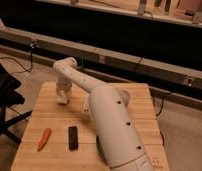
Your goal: Place the white sponge in the ceramic bowl
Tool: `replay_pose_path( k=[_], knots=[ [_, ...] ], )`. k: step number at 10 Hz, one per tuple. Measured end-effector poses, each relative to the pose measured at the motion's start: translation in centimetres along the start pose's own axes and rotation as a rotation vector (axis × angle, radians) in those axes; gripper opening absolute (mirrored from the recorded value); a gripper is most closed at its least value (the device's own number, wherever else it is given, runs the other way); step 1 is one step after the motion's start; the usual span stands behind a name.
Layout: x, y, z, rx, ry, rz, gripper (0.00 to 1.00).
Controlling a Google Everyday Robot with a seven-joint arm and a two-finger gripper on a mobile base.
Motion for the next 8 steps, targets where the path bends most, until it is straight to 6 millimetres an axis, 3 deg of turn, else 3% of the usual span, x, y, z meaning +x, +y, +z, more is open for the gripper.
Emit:
replay_pose_path(
  k=[3, 8],
  knots=[
    [0.2, -0.2, -2.4, -0.003, -0.007, -0.007, 0.00],
    [0.1, 0.0, -3.6, -0.004, -0.018, -0.019, 0.00]
  ],
)
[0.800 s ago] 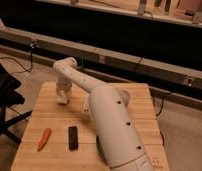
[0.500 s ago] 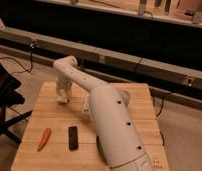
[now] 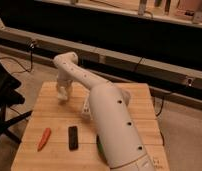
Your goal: Place the white sponge in the ceramic bowl
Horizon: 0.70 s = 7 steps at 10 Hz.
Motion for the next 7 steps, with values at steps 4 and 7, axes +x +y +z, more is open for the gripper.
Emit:
replay_pose_path(
  k=[4, 7],
  knots=[
    [-1.3, 1.2, -3.7, 0.007, -0.012, 0.002, 0.00],
    [-1.8, 2.8, -4.7, 0.009, -0.027, 0.002, 0.00]
  ],
)
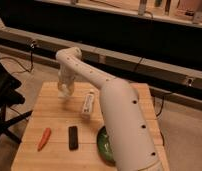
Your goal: Place the white sponge in the ceramic bowl
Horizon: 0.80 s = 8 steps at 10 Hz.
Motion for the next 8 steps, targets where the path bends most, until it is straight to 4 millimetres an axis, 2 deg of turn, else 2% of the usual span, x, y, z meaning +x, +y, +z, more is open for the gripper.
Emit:
replay_pose_path(
  k=[5, 8],
  knots=[
    [-1.4, 2.2, -3.0, 0.001, -0.013, 0.005, 0.00],
    [-3.3, 3.4, -4.2, -0.002, -0.035, -0.011, 0.00]
  ],
)
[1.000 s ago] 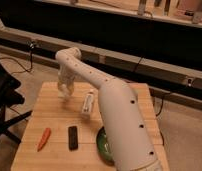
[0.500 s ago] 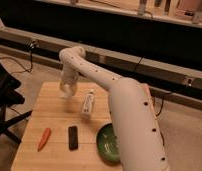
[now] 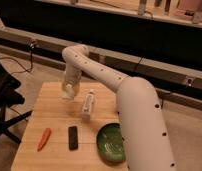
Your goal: Place the white sponge in the ceramic bowl
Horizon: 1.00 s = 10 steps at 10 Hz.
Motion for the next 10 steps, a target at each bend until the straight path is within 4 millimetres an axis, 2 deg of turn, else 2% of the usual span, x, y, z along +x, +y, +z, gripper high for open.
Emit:
replay_pose_path(
  k=[10],
  knots=[
    [-1.4, 3.2, -2.8, 0.002, -0.042, -0.003, 0.00]
  ],
)
